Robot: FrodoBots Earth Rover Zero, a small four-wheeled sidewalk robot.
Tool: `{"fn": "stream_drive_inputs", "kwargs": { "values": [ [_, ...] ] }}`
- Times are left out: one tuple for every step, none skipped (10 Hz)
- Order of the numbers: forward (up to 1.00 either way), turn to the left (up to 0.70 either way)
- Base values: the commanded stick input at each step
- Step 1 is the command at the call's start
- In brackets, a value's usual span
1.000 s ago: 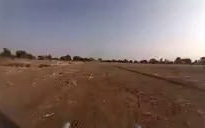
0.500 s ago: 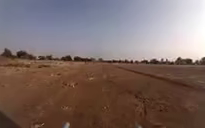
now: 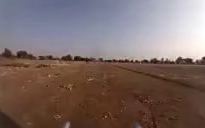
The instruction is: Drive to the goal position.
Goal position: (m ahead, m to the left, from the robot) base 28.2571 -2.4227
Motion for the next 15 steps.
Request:
{"fn": "stream_drive_inputs", "kwargs": {
  "values": [
    [0.50,0.00],
    [0.50,0.00],
    [0.50,0.00],
    [0.50,0.00],
    [0.50,0.00],
    [0.50,0.00],
    [0.50,0.00],
    [0.50,0.00],
    [0.50,0.00],
    [0.50,0.00],
    [0.50,0.00],
    [0.50,0.00],
    [0.50,0.00],
    [0.50,0.00],
    [0.50,0.00]
  ]
}}
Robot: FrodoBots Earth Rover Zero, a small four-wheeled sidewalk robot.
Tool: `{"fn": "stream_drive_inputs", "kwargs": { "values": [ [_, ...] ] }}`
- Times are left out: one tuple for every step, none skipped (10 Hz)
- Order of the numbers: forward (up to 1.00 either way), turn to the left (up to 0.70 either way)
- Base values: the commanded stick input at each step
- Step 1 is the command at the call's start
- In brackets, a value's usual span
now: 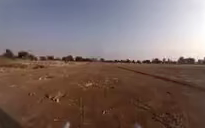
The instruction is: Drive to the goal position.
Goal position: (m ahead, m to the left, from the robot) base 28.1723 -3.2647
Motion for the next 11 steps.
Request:
{"fn": "stream_drive_inputs", "kwargs": {
  "values": [
    [0.50,0.00],
    [0.50,0.00],
    [0.50,0.00],
    [0.50,0.00],
    [0.50,0.00],
    [0.50,0.00],
    [0.50,0.00],
    [0.50,0.00],
    [0.50,0.00],
    [0.50,0.00],
    [0.50,0.00]
  ]
}}
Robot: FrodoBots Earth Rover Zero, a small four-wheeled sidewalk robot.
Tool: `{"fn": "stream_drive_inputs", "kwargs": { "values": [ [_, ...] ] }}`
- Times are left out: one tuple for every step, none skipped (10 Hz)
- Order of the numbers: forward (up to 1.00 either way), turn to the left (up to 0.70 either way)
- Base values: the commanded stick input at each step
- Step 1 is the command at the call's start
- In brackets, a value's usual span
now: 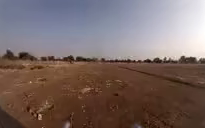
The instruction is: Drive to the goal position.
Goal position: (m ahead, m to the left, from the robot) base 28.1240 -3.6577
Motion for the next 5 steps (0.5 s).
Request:
{"fn": "stream_drive_inputs", "kwargs": {
  "values": [
    [0.50,0.00],
    [0.50,0.00],
    [0.50,0.00],
    [0.50,0.00],
    [0.50,0.00]
  ]
}}
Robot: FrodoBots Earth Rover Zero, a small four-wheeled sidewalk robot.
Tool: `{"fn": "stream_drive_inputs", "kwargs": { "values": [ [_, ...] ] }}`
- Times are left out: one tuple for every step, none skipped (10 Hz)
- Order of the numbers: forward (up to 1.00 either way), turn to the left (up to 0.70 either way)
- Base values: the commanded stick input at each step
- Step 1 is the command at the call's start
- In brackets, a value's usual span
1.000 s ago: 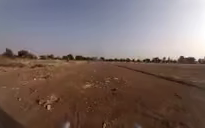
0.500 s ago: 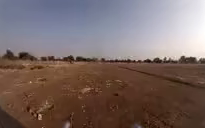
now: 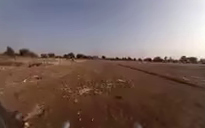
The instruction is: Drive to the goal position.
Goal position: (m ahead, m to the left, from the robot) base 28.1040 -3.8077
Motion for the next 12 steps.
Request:
{"fn": "stream_drive_inputs", "kwargs": {
  "values": [
    [0.50,0.00],
    [0.50,0.00],
    [0.50,0.00],
    [0.50,0.00],
    [0.50,0.00],
    [0.50,0.00],
    [0.50,0.00],
    [0.50,0.00],
    [0.50,0.00],
    [0.50,0.00],
    [0.50,0.00],
    [0.50,0.00]
  ]
}}
